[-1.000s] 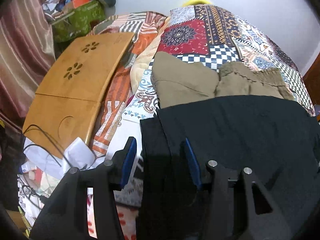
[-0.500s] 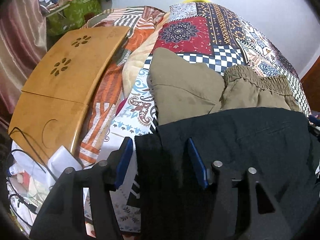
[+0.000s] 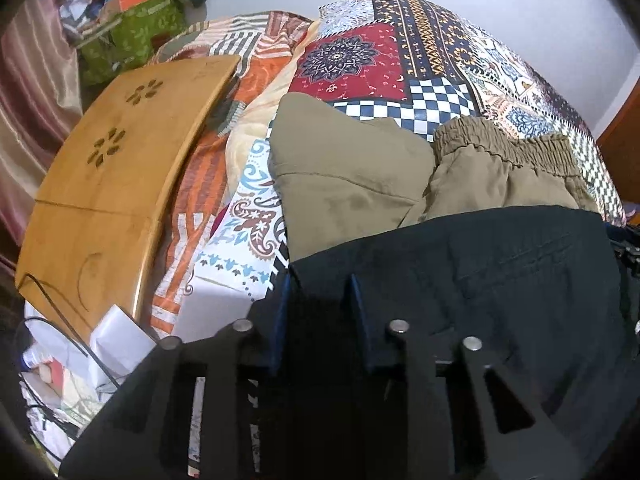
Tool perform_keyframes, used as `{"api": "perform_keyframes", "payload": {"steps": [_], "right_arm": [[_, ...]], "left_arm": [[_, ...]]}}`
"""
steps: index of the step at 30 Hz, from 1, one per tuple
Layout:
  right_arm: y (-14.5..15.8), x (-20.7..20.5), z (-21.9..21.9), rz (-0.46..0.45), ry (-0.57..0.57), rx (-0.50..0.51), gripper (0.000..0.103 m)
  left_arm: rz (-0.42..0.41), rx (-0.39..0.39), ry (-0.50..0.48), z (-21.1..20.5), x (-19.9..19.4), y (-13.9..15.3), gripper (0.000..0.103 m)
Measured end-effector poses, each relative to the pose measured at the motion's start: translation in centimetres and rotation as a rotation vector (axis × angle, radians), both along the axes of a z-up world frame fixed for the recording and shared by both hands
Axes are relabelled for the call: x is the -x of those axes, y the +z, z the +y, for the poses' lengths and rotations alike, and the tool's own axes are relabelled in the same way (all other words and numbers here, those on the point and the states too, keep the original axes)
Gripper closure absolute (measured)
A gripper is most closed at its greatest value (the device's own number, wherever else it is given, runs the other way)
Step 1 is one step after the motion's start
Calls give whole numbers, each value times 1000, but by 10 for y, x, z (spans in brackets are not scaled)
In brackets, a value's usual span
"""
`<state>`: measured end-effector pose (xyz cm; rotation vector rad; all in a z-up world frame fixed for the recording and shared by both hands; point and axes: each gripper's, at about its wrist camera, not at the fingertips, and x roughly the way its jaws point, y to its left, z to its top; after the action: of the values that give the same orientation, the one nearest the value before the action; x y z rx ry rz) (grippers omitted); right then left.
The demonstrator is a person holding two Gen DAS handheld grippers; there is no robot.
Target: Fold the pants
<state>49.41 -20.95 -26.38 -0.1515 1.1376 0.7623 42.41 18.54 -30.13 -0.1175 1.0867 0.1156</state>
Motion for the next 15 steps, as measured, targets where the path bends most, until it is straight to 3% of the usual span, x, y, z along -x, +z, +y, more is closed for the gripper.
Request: {"api": "perform_keyframes", "payload": {"steps": [3,5,8,15], "right_arm": [[1,9,1,-16,22,32,64],[2,13,4,-16,39,40,82],[4,17,11,-64,65,83,93],[11,26,13,-141,55,117,99]], "left_arm": [[-14,-47,-15,-8,0,3,81],[-20,-67,-19,-10,1,6,82],[-36,-78,-19,-10,4,12,84],[-87,-95,-19,-11,11,32,85]]}}
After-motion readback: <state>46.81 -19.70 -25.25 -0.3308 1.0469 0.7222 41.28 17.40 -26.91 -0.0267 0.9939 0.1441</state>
